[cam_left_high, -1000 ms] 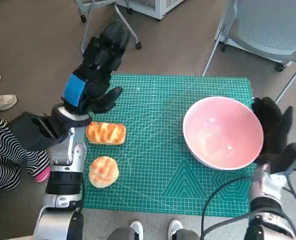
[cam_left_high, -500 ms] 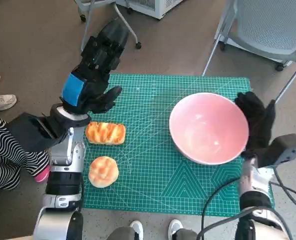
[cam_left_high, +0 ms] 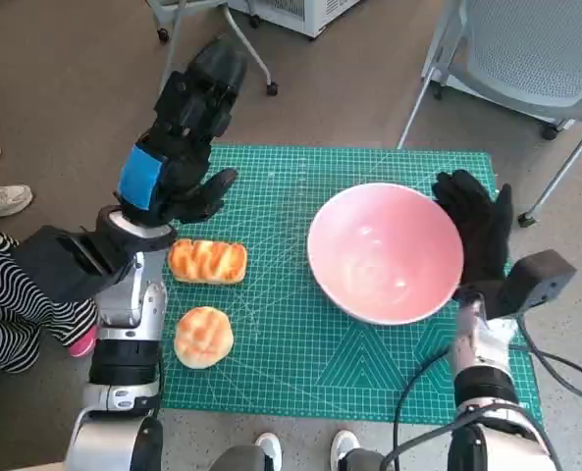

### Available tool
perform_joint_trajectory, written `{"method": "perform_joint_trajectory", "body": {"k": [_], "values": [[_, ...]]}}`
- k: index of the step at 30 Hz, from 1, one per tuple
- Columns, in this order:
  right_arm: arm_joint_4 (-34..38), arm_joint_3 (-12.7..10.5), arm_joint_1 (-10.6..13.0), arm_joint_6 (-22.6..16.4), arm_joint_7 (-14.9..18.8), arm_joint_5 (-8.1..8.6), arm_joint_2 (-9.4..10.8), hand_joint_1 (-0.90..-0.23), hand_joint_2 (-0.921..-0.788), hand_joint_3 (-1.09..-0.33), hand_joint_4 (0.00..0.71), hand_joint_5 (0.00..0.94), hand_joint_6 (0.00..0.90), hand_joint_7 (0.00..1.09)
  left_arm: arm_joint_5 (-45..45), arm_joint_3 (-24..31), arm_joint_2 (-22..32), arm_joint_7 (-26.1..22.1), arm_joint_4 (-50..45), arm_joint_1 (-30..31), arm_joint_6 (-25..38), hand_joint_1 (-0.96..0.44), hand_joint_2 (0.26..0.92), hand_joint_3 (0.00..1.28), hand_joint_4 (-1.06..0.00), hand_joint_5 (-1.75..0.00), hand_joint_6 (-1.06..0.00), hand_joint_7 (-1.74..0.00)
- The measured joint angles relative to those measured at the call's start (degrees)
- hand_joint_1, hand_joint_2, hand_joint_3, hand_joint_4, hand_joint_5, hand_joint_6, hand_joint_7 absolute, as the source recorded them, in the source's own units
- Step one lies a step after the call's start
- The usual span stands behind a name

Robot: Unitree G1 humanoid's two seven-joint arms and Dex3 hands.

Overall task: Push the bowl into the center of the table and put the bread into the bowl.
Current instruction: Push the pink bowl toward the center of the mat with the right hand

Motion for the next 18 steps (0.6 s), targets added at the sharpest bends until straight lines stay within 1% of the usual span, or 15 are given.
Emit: {"method": "perform_joint_trajectory", "body": {"k": [8,12,18], "values": [[-0.4,0.4,-1.4,0.6,0.4,0.03,1.9,-0.615,-0.921,-0.821,0.093,0.0,-0.001,0.47,0.1,0.0,0.0,0.4,0.0,0.2,-0.5,-0.68,0.921,0.42,-0.07,-0.01,0.0,-0.31],[-0.4,0.4,-2.1,1.3,0.4,0.18,2.5,-0.603,-0.921,-0.807,0.087,0.0,-0.001,0.46,0.1,0.1,0.0,0.4,0.0,0.3,-0.8,-0.68,0.921,0.43,-0.07,-0.01,0.0,-0.3],[-0.4,0.3,-3.1,1.8,0.4,0.19,3.9,-0.577,-0.921,-0.808,0.086,0.0,-0.001,0.46,0.1,0.1,0.0,0.4,0.0,0.5,-0.9,-0.68,0.921,0.43,-0.06,-0.01,0.0,-0.3]]}}
